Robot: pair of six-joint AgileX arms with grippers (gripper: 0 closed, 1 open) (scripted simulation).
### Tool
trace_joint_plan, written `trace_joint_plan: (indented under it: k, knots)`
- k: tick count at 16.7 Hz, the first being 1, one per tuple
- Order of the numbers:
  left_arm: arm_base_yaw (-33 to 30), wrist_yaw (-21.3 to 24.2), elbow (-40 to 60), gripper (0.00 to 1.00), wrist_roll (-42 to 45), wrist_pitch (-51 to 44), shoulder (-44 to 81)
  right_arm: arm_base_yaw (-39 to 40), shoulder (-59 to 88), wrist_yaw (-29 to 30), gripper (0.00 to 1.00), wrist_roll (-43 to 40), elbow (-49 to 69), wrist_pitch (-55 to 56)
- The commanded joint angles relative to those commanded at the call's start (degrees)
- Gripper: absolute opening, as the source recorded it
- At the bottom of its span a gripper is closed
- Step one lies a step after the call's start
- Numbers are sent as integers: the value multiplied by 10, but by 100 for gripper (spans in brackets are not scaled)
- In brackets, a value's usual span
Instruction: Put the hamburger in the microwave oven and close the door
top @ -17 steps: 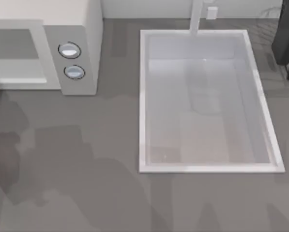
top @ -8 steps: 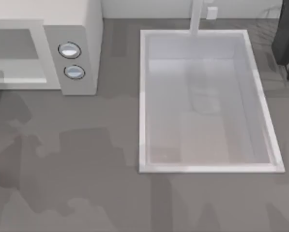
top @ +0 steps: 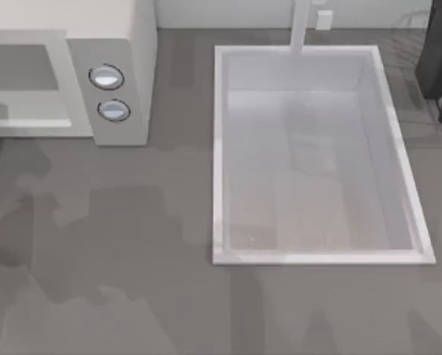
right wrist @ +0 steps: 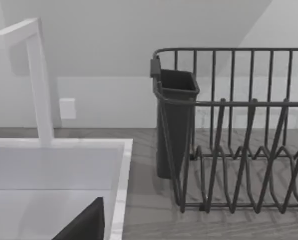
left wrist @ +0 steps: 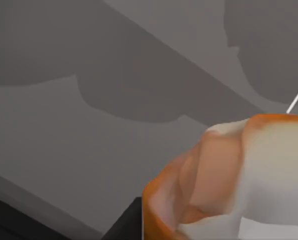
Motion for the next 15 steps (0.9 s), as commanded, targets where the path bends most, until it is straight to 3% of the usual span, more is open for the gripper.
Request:
trace_joint_plan:
  k: [6,15]
  knots:
    - [-20,54,-14,0,-140,263,83,0,0,0,100,0,0,0]
    - [-27,99,-160,0,-435,869,162,0,0,0,100,0,0,0]
